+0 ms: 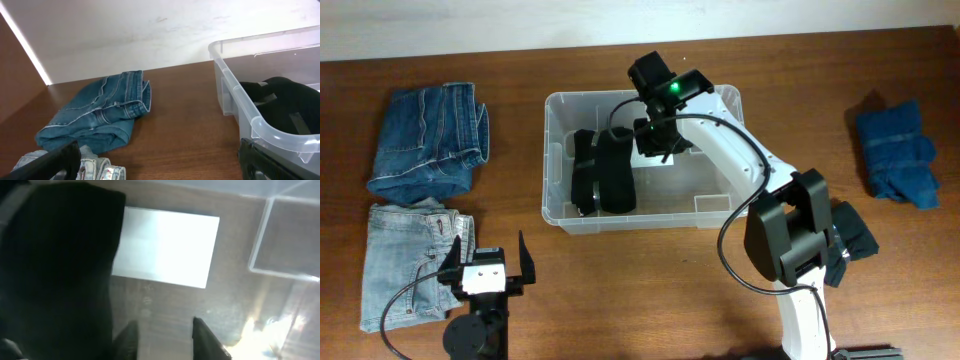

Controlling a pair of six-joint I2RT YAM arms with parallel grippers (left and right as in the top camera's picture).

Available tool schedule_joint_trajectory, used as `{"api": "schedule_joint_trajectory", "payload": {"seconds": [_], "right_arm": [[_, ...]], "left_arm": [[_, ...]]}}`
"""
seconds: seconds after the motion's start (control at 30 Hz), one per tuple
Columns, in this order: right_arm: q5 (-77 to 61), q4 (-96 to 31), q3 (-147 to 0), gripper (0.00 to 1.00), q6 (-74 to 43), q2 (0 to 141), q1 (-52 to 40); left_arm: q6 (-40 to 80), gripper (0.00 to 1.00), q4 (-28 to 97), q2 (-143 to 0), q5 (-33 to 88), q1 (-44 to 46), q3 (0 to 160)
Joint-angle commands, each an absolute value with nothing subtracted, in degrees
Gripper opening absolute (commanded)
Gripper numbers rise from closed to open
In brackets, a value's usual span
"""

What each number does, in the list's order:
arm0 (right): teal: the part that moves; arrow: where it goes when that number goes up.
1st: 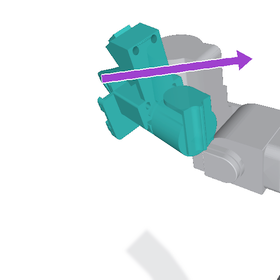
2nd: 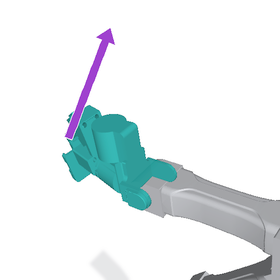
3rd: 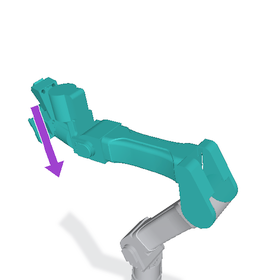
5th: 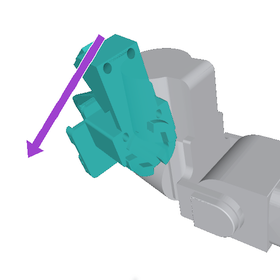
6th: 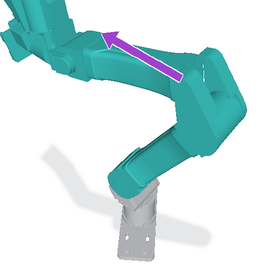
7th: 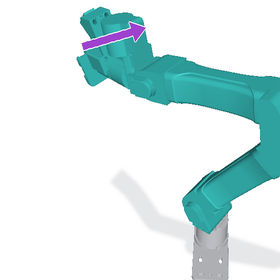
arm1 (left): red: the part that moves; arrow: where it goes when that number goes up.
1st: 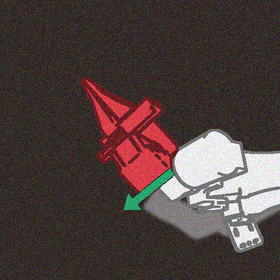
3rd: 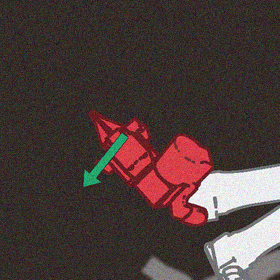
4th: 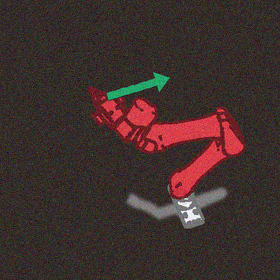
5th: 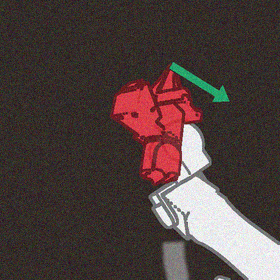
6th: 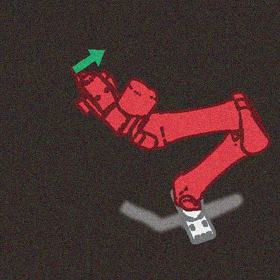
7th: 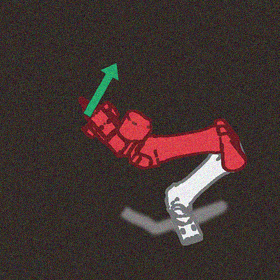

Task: Pack container
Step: 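Press the black garment flat in the box, withdraw right gripper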

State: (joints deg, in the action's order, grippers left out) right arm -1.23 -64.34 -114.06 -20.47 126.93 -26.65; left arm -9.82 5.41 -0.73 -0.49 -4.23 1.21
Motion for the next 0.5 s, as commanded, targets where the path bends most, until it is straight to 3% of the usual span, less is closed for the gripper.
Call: {"api": "schedule_joint_trajectory", "payload": {"seconds": [0.0,0.17,0.47], "right_arm": [[1.0,-64.3,-113.0,0.18,-20.0,128.2,-27.2],[0.7,-64.0,-113.0,0.12,-20.4,130.9,-28.6],[0.4,-63.0,-113.0,0.11,-21.5,134.7,-31.5]], "left_arm": [[-9.9,1.0,5.5,-0.3,-0.8,-3.9,0.9],[-9.9,1.0,5.5,-0.3,-0.8,-3.9,0.9],[-9.9,1.0,5.4,-0.3,-0.8,-3.9,0.9]]}}
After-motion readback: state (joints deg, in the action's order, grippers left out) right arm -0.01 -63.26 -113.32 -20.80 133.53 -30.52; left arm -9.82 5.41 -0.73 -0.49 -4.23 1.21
